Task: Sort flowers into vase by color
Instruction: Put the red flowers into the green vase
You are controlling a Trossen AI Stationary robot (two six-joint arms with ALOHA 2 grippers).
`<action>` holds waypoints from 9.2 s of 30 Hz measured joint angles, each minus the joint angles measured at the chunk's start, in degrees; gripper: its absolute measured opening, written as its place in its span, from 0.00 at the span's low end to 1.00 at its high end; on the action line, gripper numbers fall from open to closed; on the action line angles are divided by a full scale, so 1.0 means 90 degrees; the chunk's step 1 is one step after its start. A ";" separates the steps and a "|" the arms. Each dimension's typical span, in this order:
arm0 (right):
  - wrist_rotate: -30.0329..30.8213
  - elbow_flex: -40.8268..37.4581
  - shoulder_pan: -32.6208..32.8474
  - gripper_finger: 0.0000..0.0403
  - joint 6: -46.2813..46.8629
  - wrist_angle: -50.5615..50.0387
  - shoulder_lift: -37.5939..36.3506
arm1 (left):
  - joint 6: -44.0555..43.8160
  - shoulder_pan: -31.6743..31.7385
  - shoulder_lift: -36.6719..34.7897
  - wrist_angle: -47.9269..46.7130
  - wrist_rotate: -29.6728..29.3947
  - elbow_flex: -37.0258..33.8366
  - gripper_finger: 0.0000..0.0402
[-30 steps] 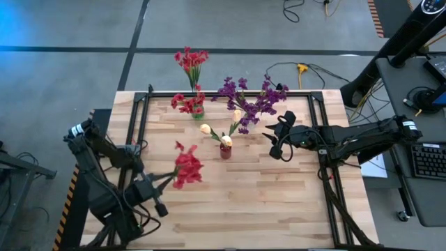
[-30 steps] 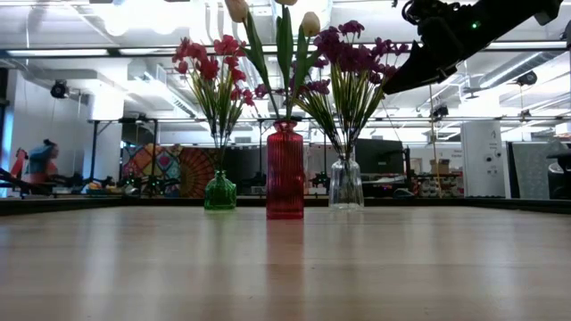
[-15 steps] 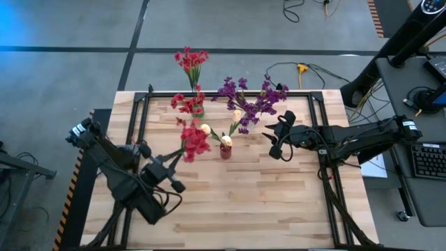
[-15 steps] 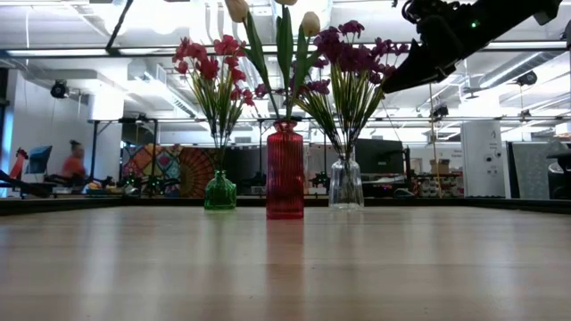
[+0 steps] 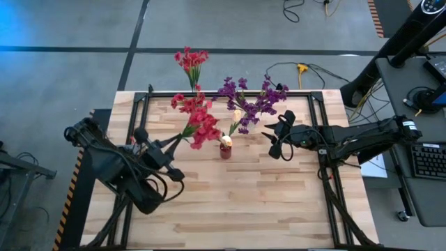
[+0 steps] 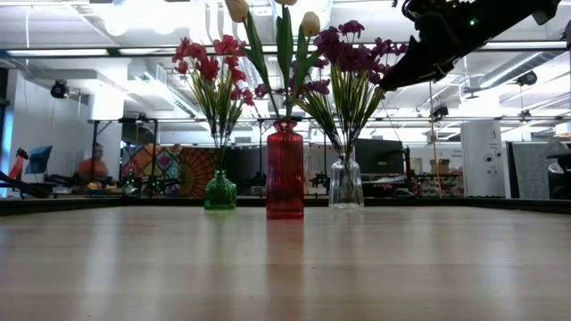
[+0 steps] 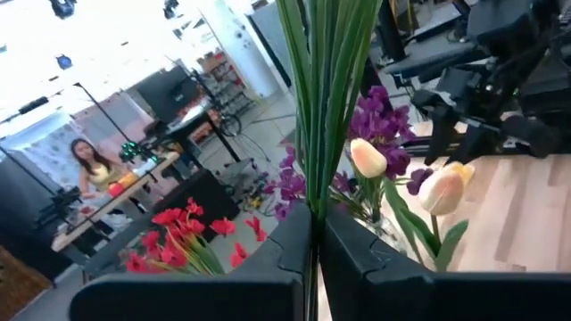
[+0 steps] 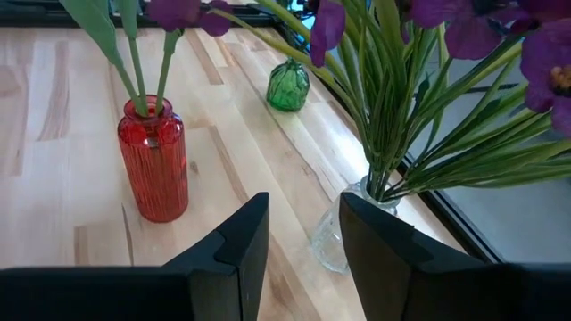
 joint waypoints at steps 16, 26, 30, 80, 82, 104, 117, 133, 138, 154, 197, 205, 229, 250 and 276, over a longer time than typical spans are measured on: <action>-0.0001 0.0000 0.0000 0.32 -0.0092 -0.0002 0.0000 | 0.4535 0.0759 0.0119 0.3247 0.1887 0.1528 0.00; -0.0002 0.0000 0.0000 0.32 -0.0126 -0.0005 0.0000 | 0.7313 0.1633 -0.0130 0.4894 0.3815 0.1528 0.00; -0.0002 0.0000 -0.0002 0.32 -0.0148 -0.0003 0.0000 | 0.7125 0.2198 -0.0338 0.4648 0.4276 0.1502 0.00; 0.0046 0.0000 -0.0002 0.32 0.0149 0.0139 0.0585 | 0.6959 0.9154 -0.3838 1.1133 1.0602 -0.5255 0.00; 0.0046 0.0000 -0.0002 0.32 0.0143 0.0136 0.0585 | 0.6869 0.9293 -0.3783 1.1129 1.0756 -0.5272 0.00; 0.0049 0.0000 -0.0002 0.32 0.0183 -0.0007 0.0580 | 0.5801 1.0250 -0.3308 1.4411 1.2057 -0.7456 0.00; 0.0049 0.0000 -0.0002 0.32 0.0280 0.0024 0.0580 | 0.5543 1.0385 -0.2724 1.5391 1.1702 -0.8218 0.00; 0.0052 0.0000 -0.0002 0.32 0.0394 0.0128 0.0580 | 0.5543 1.0399 -0.3145 1.5284 1.1954 -0.8273 0.00; 0.0051 0.0000 -0.0002 0.32 0.0415 0.0152 0.0580 | 0.5826 1.0406 -0.3505 1.4821 1.2037 -0.8273 0.00; 0.0051 0.0000 0.0000 0.32 0.0515 0.0200 0.0578 | 0.5208 1.0403 -0.3616 1.6492 1.1805 -0.9409 0.00; 0.0189 0.0000 -0.0012 0.32 0.0223 0.0330 0.0578 | 0.4099 1.0300 -0.0886 1.9333 1.2387 -0.9718 0.00; 0.0223 0.0000 -0.0015 0.32 -0.0106 0.0574 0.0578 | 0.4038 1.0284 -0.1083 1.9356 1.2388 -0.9721 0.00; 0.0556 0.0000 -0.0015 0.32 -0.0223 0.0976 0.0578 | 0.4025 1.0270 0.0065 1.9354 1.2250 -0.8721 0.00; 0.0556 0.0000 -0.0015 0.32 -0.0151 0.0998 0.0578 | 0.4215 1.0270 0.0294 1.9351 1.2195 -0.8708 0.00; 0.0556 0.0000 -0.0015 0.32 -0.0151 0.0998 0.0581 | 0.4188 1.0270 0.0328 1.9348 1.2188 -0.8732 0.00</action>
